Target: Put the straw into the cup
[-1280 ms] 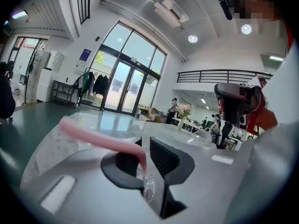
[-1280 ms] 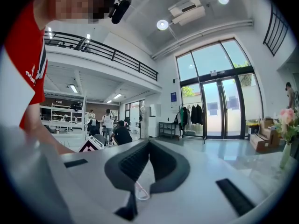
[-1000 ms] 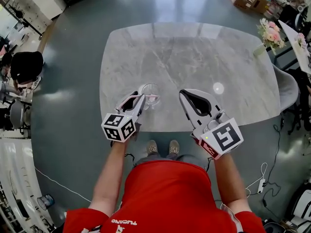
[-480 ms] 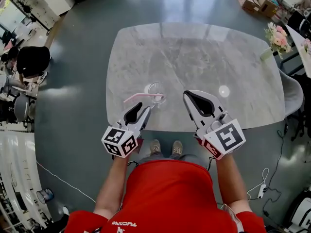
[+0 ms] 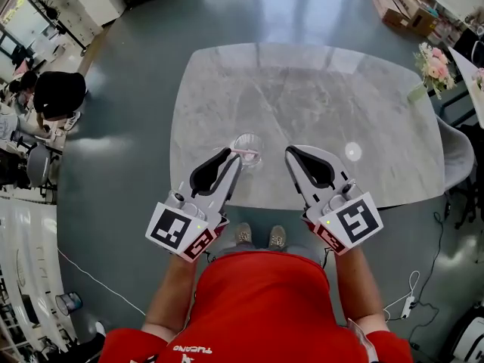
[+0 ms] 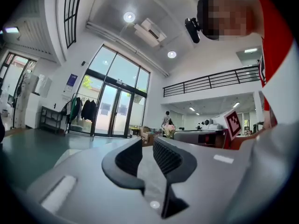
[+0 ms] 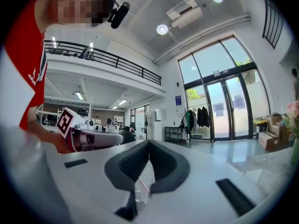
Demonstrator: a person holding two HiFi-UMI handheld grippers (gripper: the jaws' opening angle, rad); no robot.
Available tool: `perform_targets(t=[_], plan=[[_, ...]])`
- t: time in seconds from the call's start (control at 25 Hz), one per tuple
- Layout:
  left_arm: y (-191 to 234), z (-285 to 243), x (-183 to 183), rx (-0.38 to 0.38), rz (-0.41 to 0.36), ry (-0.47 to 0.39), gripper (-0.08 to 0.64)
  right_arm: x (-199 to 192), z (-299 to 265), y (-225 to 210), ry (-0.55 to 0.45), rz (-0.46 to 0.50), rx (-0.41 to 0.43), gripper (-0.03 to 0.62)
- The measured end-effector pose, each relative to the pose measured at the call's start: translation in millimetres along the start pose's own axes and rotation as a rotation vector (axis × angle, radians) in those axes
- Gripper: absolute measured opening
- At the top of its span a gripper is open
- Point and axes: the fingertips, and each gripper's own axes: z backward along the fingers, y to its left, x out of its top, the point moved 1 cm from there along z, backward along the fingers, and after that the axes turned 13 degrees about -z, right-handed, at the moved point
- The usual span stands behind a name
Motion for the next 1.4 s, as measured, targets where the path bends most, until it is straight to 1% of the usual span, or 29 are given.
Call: perform_targets(t=[0.08,0.2,0.32,0.72,0.92,1.4], plan=[[-1.4,-2.9,17.0,0.0,-0.039,-0.025,0.042,4.5,3.8,1.1,-0.017,0.0,-0.002,0.002],[-6.4,-7.4,35.6,-0.011,-0.083,-0.05,0.009,11.3,11.5,2.2,-0.042,-0.001,-0.009,0.002],[-10.5,-12.5,47.4,-0.025,-0.108,-0.059,0.006,17.4,17.9,2.1,-0.066,-0.008,-0.017,0.002],[-20.4,-16.8,75.9,-0.053,-0.152,-0.091,0.006,25.9,32.8,7.2,-0.114,-0.041,-0.017,0.0],[-24.1,-17.5,81.9,-0.068,-0.162,-0.099,0.005,31.2,34.2,10.2,-0.124,-0.03,-0.013,0.0],[-32.9,-16.8,75.3,-0.095,-0.15,-0.094,0.006,35.3,39.9,14.5,-0.115,0.02,-0.029,0.0]])
